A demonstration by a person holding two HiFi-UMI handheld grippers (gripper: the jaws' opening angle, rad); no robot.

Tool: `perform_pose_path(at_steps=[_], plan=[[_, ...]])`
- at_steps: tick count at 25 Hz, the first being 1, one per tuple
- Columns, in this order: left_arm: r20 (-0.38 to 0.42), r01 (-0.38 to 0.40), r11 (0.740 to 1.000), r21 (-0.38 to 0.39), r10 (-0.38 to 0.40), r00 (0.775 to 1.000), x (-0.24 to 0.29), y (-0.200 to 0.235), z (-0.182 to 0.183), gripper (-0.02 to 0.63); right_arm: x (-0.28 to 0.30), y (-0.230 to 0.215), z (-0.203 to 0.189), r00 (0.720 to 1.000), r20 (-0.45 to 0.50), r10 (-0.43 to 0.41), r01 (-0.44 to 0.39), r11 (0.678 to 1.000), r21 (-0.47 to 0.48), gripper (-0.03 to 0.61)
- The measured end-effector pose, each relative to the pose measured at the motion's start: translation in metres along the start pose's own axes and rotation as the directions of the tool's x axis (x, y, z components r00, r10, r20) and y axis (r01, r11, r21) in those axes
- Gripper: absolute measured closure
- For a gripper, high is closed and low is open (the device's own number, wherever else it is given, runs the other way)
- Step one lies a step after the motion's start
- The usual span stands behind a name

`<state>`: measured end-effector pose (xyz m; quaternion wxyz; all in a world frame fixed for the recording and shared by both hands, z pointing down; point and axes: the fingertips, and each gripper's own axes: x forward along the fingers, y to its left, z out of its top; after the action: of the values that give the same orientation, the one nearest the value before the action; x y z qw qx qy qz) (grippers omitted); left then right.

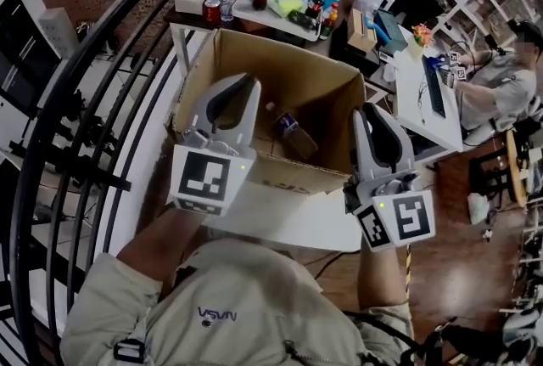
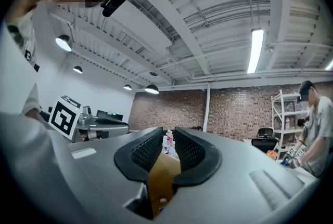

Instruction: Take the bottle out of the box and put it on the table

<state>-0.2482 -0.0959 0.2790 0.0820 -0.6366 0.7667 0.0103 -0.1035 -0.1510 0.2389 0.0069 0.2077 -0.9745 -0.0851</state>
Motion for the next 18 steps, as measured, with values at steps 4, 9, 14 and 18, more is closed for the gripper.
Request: perform_pose_path(at_steps=[4,9,14,18], plan=[[-0.007,0.007,1.000,-0.001,-0.007,1.000,0.024,0.016,-0.001,0.585,0.041,-0.003,0.024,0.999,-0.013,0.041,-0.042,0.998,-0.049,0.500],[-0.045,-0.036,0.999,0.006,0.036,0.998,0.046,0.029,-0.014,0.573,0.087,-0.014,0.021,0.992,-0.071,0.108,-0.114,0.989,-0.093,0.461],[-0.127,-0.091,0.996,-0.001,0.090,0.988,0.066,0.039,-0.041,0.565,0.144,-0.014,-0.039,0.946,-0.264,0.191,-0.223,0.970,-0.098,0.399],[-0.163,-0.112,0.994,-0.018,0.108,0.981,0.080,0.042,-0.056,0.565,0.172,-0.007,-0.113,0.866,-0.447,0.221,-0.267,0.963,-0.040,0.394]])
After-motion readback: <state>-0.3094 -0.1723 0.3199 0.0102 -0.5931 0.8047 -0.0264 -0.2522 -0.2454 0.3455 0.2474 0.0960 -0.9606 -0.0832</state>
